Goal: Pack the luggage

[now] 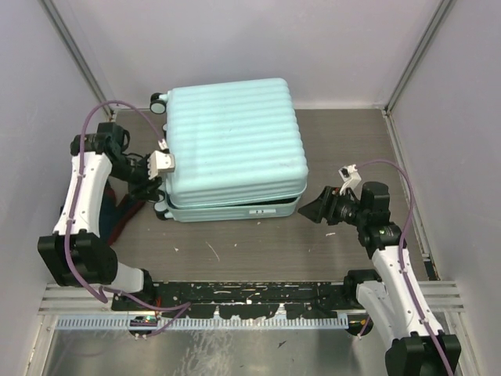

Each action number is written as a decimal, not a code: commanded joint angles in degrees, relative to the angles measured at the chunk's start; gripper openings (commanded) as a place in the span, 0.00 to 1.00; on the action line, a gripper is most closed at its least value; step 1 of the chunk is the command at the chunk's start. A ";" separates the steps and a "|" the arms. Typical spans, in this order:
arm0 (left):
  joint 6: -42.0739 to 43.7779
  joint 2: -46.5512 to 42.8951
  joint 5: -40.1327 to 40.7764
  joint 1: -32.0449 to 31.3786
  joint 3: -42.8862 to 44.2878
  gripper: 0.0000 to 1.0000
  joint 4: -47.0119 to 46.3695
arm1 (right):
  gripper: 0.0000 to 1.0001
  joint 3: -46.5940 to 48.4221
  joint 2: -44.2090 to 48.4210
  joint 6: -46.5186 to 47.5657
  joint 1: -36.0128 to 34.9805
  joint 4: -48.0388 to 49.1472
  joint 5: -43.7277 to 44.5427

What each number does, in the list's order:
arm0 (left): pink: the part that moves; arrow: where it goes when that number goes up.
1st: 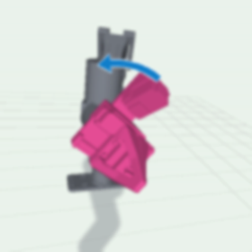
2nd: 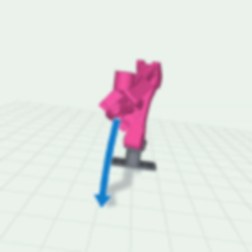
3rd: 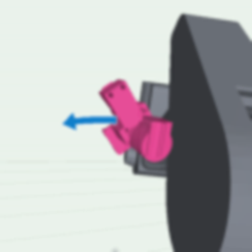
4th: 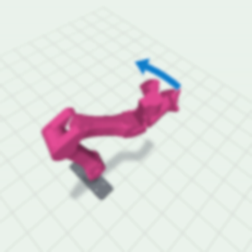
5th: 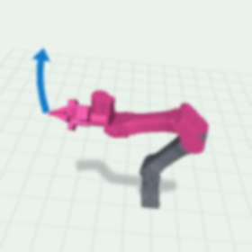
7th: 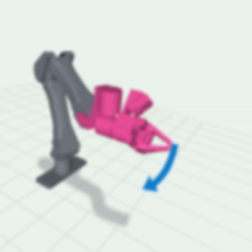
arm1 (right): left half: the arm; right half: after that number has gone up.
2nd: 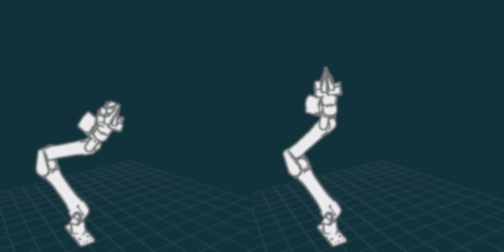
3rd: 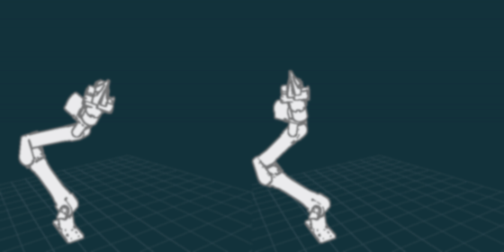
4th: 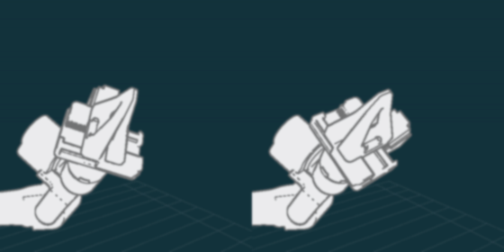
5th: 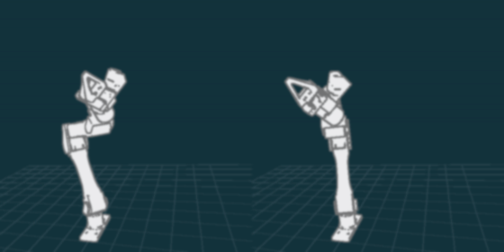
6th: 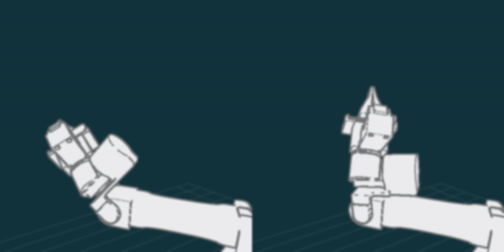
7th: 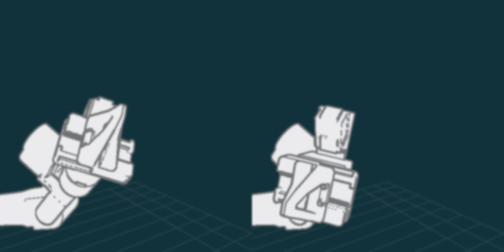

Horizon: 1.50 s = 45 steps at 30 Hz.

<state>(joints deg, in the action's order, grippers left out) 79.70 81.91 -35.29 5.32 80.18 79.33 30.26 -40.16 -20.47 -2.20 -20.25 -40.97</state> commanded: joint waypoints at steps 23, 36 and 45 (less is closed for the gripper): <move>3.84 -3.98 1.52 6.51 -2.76 0.46 6.03 | 0.47 -6.28 -5.50 -10.18 -0.25 7.99 3.49; -15.94 7.02 -3.79 16.34 10.23 0.62 -13.65 | 0.35 -9.13 -7.31 -13.66 -0.25 14.79 3.92; -2.50 7.66 -8.37 9.89 6.91 0.47 1.18 | 0.30 -8.91 -10.29 -13.61 -1.36 18.14 3.68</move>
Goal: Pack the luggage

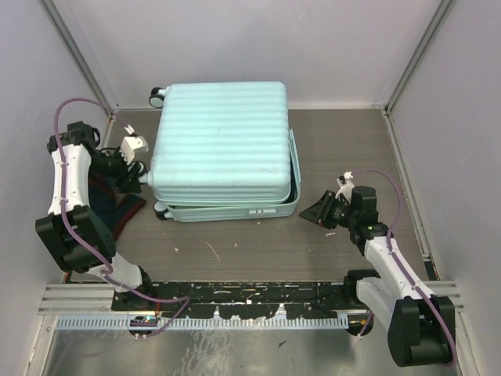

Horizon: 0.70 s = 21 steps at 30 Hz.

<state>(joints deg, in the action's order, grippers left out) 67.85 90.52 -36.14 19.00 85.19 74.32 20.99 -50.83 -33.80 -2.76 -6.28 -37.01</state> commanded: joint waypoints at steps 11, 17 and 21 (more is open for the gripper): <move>18.25 -9.33 -6.10 -5.67 -2.56 0.19 16.72 | 0.30 -0.06 0.67 -0.36 -0.92 4.22 0.70; 28.12 -5.60 -3.18 -2.23 6.41 0.70 27.27 | 0.30 -0.03 0.55 -0.20 -0.93 5.13 0.63; 37.65 -10.94 4.23 -1.59 1.62 0.76 27.30 | 0.30 -0.30 0.92 -0.08 -0.90 4.98 1.24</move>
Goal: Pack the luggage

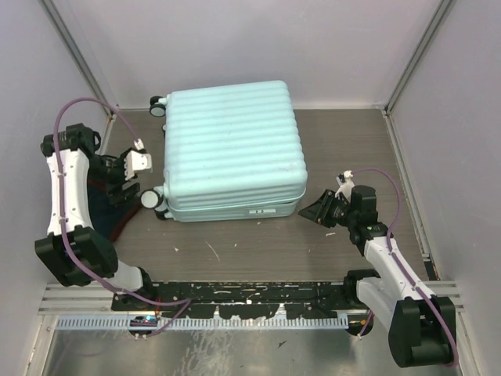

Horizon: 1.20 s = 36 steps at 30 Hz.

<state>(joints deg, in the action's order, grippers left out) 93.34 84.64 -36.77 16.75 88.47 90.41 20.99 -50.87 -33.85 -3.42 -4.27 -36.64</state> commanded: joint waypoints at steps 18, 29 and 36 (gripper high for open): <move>-50.51 12.79 -3.08 -4.08 -2.67 0.47 -35.68 | 0.29 0.13 -5.22 -4.97 -3.39 10.60 0.41; -58.16 9.93 -15.84 -10.56 -16.73 0.35 -45.17 | 0.13 3.78 -3.25 -1.10 -0.47 -1.84 -2.06; -79.75 2.49 -17.86 -22.10 -26.77 0.32 -68.57 | 0.11 6.59 -5.01 2.44 12.52 -6.28 -6.22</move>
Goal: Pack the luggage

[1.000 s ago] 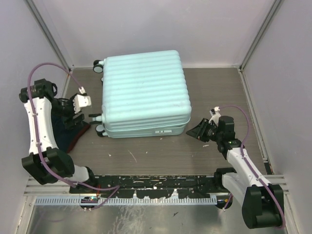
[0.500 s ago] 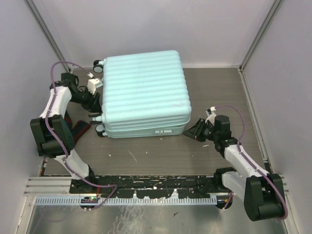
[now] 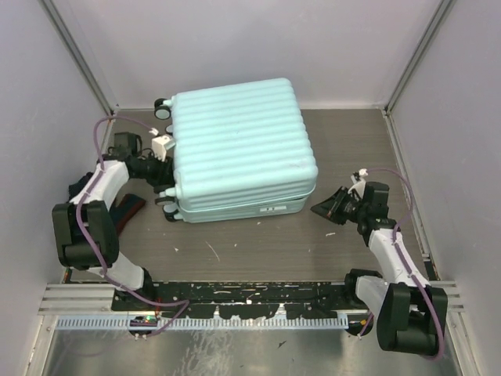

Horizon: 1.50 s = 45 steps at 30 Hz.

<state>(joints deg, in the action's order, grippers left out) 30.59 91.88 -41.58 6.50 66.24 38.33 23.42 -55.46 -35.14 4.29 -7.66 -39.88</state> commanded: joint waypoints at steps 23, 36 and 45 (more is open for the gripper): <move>-10.15 -14.29 6.68 -27.27 10.32 0.75 -7.65 | 0.39 16.59 -10.99 14.85 27.02 -10.96 -0.98; -15.83 8.90 14.77 -10.50 40.47 0.78 -6.40 | 0.26 16.96 -19.27 9.90 16.37 0.17 11.88; -19.63 27.69 16.80 -9.31 55.84 0.74 -7.25 | 0.18 29.23 -33.24 10.86 16.43 6.00 10.77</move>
<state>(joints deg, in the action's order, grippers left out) 12.84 114.59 -25.10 -3.25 115.44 31.73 48.58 -85.67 -25.93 20.49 -10.68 -37.52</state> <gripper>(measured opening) 0.761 0.229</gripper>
